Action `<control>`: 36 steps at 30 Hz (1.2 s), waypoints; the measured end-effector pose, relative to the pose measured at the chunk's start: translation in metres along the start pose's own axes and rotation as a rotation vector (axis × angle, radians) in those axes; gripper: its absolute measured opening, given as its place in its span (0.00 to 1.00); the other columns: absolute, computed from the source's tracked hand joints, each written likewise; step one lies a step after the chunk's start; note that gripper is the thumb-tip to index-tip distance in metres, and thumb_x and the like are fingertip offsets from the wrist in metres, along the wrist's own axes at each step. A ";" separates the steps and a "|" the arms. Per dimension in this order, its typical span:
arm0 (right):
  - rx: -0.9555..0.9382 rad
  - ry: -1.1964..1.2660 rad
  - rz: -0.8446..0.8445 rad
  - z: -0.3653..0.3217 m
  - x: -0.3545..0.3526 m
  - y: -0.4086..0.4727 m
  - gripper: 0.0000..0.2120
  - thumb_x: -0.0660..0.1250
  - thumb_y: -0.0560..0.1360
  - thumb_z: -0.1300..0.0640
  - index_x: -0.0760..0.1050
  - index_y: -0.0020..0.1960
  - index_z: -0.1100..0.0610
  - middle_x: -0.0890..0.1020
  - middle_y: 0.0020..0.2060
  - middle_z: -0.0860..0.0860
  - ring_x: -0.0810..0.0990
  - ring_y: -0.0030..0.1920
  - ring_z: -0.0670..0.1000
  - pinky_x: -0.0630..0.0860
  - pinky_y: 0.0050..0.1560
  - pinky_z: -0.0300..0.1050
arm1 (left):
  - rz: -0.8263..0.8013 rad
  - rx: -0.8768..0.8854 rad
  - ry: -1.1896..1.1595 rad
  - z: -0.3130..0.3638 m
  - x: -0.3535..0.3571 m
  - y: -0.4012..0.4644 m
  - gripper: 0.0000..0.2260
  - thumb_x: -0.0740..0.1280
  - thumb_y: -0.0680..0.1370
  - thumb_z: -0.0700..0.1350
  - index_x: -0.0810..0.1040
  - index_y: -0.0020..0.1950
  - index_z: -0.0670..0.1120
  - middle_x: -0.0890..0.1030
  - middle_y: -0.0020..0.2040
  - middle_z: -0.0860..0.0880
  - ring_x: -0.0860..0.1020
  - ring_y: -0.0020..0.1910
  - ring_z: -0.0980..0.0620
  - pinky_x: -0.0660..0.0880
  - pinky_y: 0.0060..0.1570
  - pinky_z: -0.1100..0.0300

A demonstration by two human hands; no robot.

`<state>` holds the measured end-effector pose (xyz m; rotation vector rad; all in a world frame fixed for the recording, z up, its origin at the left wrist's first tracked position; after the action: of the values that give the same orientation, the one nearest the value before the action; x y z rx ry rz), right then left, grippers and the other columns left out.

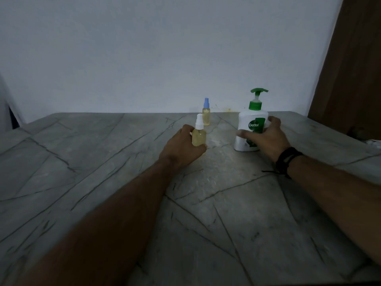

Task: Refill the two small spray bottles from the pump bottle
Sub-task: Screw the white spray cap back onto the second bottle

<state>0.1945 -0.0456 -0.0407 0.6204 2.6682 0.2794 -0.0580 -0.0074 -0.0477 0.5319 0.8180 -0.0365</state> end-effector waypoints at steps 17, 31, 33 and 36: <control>0.008 -0.360 0.144 0.013 0.024 0.003 0.44 0.77 0.60 0.37 0.61 0.66 0.54 0.77 0.59 0.53 0.78 0.57 0.58 0.77 0.57 0.58 | -0.102 -0.040 0.155 -0.013 0.004 0.005 0.26 0.68 0.70 0.64 0.69 0.62 0.51 0.79 0.56 0.51 0.78 0.51 0.49 0.76 0.51 0.51; 0.018 -0.416 0.064 0.021 0.041 0.059 0.44 0.77 0.61 0.35 0.60 0.65 0.55 0.78 0.58 0.55 0.79 0.55 0.58 0.78 0.56 0.59 | -0.126 -0.164 0.164 -0.041 0.005 0.047 0.28 0.71 0.72 0.60 0.70 0.66 0.49 0.79 0.60 0.48 0.78 0.53 0.49 0.77 0.53 0.50; 0.027 -0.423 0.060 0.023 0.047 0.074 0.44 0.76 0.60 0.35 0.60 0.65 0.55 0.78 0.57 0.54 0.79 0.54 0.58 0.77 0.55 0.60 | -0.110 -0.185 0.169 -0.052 0.004 0.063 0.27 0.72 0.72 0.60 0.71 0.65 0.49 0.80 0.59 0.48 0.78 0.53 0.48 0.77 0.54 0.49; 0.020 -0.441 0.058 0.028 0.057 0.100 0.44 0.75 0.60 0.34 0.60 0.65 0.55 0.79 0.57 0.54 0.79 0.54 0.58 0.77 0.55 0.60 | -0.074 -0.207 0.181 -0.071 0.006 0.091 0.27 0.72 0.71 0.61 0.72 0.64 0.49 0.80 0.57 0.48 0.78 0.52 0.48 0.78 0.52 0.49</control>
<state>0.1973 0.0719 -0.0565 0.6776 2.2351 0.1142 -0.0817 0.1054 -0.0518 0.3120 1.0057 0.0291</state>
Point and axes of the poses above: each hand's wrist, its own y-axis towards the middle knuckle, its own x-axis out of the palm, z = x × y, the point moved 3 cm from there along y, towards the middle knuckle
